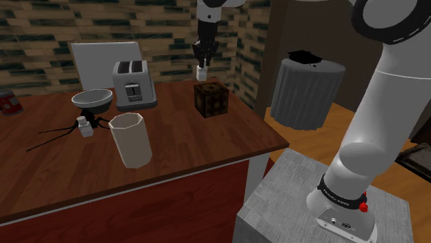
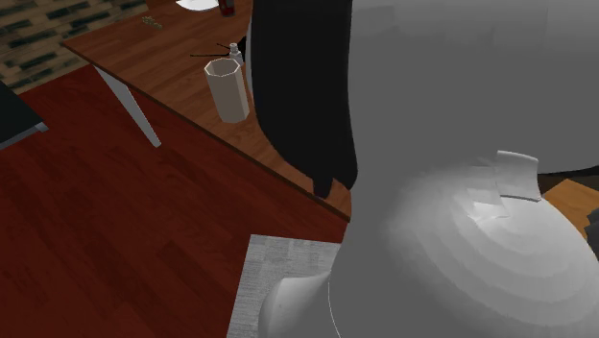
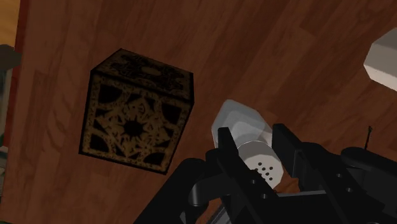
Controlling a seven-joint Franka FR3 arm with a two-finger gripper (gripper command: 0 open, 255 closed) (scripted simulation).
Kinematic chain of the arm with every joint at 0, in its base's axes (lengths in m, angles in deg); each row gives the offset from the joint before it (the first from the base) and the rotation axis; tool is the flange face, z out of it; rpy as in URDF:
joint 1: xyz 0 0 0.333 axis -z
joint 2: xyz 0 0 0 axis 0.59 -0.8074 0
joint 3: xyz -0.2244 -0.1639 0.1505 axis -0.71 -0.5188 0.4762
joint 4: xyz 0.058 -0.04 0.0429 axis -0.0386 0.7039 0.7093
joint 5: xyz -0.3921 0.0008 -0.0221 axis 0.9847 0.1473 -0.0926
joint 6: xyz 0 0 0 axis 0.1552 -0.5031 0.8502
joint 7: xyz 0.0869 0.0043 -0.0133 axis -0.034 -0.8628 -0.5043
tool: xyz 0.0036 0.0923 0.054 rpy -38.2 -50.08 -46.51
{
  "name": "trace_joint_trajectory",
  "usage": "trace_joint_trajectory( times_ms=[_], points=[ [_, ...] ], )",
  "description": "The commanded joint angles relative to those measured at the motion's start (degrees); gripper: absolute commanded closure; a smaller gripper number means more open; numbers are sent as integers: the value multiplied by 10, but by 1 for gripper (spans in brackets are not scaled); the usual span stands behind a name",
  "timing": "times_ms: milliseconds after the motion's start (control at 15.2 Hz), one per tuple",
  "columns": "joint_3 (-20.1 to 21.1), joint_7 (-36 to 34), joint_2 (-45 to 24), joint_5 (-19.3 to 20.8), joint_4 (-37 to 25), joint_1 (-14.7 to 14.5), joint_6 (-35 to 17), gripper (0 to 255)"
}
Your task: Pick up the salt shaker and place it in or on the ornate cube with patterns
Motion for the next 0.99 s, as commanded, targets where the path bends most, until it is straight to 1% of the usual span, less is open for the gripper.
trace_joint_trajectory(
  times_ms=[0, 330, 660, 924],
  points=[
    [-11, 25, -26, 0, -40, 12, 14, 255],
    [-32, 76, -100, -1, -149, 40, 49, 255],
    [-46, 121, -197, -2, -303, 65, 106, 255],
    [-46, 121, -180, -4, -245, 68, 65, 255]
  ],
)
